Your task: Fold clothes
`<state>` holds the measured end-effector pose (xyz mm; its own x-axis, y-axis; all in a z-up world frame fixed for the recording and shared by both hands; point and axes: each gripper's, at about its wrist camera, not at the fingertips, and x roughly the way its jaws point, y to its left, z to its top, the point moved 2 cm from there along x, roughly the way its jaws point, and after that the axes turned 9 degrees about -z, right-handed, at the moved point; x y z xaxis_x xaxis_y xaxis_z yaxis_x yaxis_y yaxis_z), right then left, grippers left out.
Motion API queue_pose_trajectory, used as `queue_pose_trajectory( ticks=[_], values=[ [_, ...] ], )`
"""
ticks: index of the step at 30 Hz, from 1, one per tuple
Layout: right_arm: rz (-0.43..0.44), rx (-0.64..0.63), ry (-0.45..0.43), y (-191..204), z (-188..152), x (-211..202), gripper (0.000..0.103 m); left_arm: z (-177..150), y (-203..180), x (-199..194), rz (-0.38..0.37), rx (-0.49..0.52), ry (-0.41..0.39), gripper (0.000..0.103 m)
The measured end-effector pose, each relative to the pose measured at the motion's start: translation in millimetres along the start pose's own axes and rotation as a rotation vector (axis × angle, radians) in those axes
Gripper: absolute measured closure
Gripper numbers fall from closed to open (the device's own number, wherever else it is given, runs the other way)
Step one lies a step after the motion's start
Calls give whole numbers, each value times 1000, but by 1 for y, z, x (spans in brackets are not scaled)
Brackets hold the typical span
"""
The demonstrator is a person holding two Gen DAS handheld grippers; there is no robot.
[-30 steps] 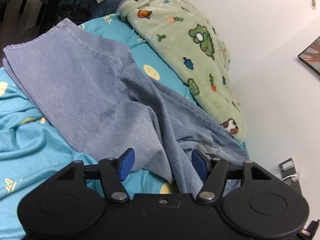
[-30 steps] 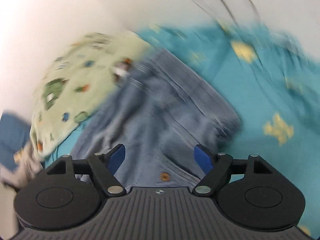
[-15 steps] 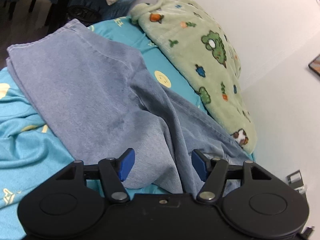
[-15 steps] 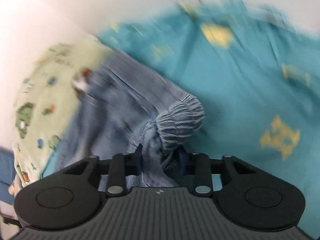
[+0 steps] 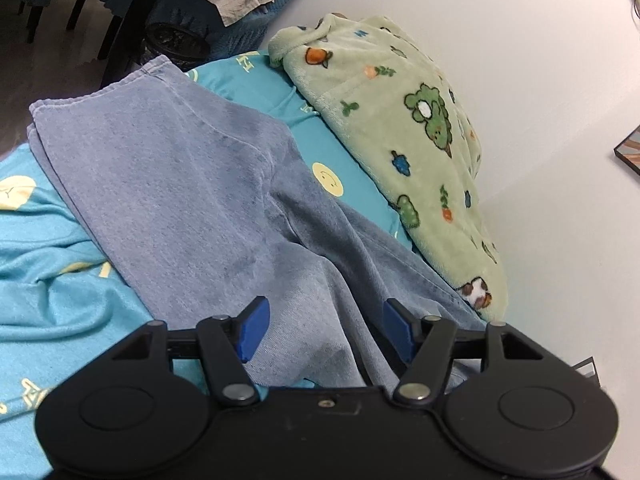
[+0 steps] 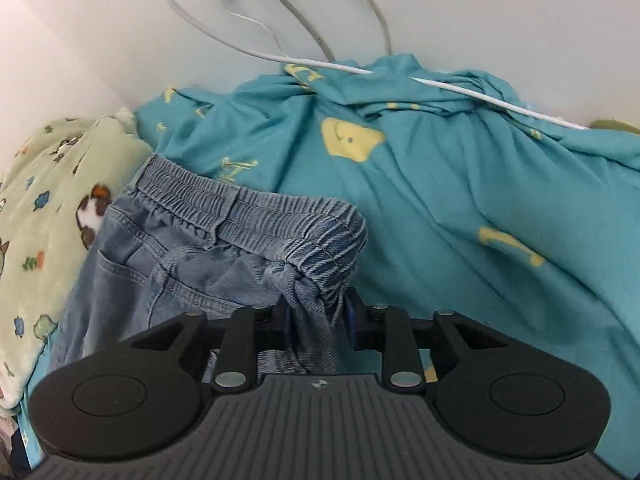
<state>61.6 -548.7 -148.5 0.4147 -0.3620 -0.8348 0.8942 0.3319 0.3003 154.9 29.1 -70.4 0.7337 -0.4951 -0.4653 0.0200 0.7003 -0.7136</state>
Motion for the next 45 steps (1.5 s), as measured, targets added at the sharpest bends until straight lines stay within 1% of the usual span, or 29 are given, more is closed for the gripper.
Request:
queue_pose_trajectory(
  ticks=[2, 3, 4, 6, 8, 9, 10, 12, 14, 18, 19, 21, 24, 25, 27, 28, 29, 30, 31, 32, 35, 38, 41, 43, 45],
  values=[
    [-23, -13, -20, 2, -3, -9, 70, -1, 0, 1, -1, 3, 6, 43],
    [-48, -27, -48, 3, -4, -19, 68, -2, 0, 1, -1, 3, 9, 43],
    [-78, -52, -90, 7, -8, -30, 64, -2, 0, 1, 1, 2, 12, 43],
    [-111, -115, -196, 16, -16, -57, 58, -4, 1, 1, 12, -5, 15, 43],
    [-101, -164, -319, 24, -28, -85, 45, -2, 2, 1, 28, -12, 12, 43],
    [-61, -191, -374, 30, -33, -96, 42, -1, 2, 0, 33, -10, 8, 43],
    [-4, -227, -414, 38, -42, -107, 40, 0, 2, 0, 38, -9, 4, 43],
    [125, -357, -445, 61, -65, -121, 39, 0, -1, -2, 59, 21, 0, 43],
    [210, -527, -473, 93, -99, -127, 38, -1, -6, -3, 84, 63, -3, 43],
    [439, -871, -410, 160, -175, -122, 38, -1, -7, -5, 122, 95, -17, 43],
    [504, -934, -376, 173, -191, -120, 38, 0, -7, -6, 132, 100, -25, 43],
    [629, -1047, -337, 195, -220, -120, 38, 2, -4, -4, 137, 99, -33, 43],
    [736, -1198, -332, 217, -255, -117, 37, 5, -2, 1, 127, 96, -39, 43],
    [757, -1221, -317, 221, -263, -115, 37, 6, -1, 4, 121, 97, -40, 43],
    [785, -1260, -302, 226, -277, -113, 41, 8, 1, 10, 102, 96, -43, 43],
    [773, -1274, -299, 225, -280, -112, 51, 9, 3, 12, 83, 91, -47, 43],
    [761, -1289, -296, 225, -284, -111, 70, 10, 5, 13, 74, 83, -51, 43],
    [749, -1303, -293, 224, -287, -109, 79, 10, 8, 15, 80, 71, -54, 43],
    [752, -1309, -301, 224, -286, -110, 92, 11, 10, 16, 84, 63, -56, 43],
    [755, -1314, -308, 224, -286, -111, 99, 11, 11, 16, 85, 62, -57, 43],
    [785, -1309, -312, 222, -284, -119, 100, 12, 15, 11, 90, 48, -71, 43],
    [826, -1348, -373, 214, -283, -139, 101, 13, 15, 0, 74, 20, -98, 43],
    [867, -1381, -397, 197, -280, -158, 101, 14, 16, -8, 86, 11, -110, 43],
    [884, -1434, -395, 180, -282, -166, 101, 14, 16, -14, 94, 6, -118, 43],
    [848, -1487, -323, 167, -294, -165, 101, 15, 16, -19, 102, 0, -126, 43]
  ],
)
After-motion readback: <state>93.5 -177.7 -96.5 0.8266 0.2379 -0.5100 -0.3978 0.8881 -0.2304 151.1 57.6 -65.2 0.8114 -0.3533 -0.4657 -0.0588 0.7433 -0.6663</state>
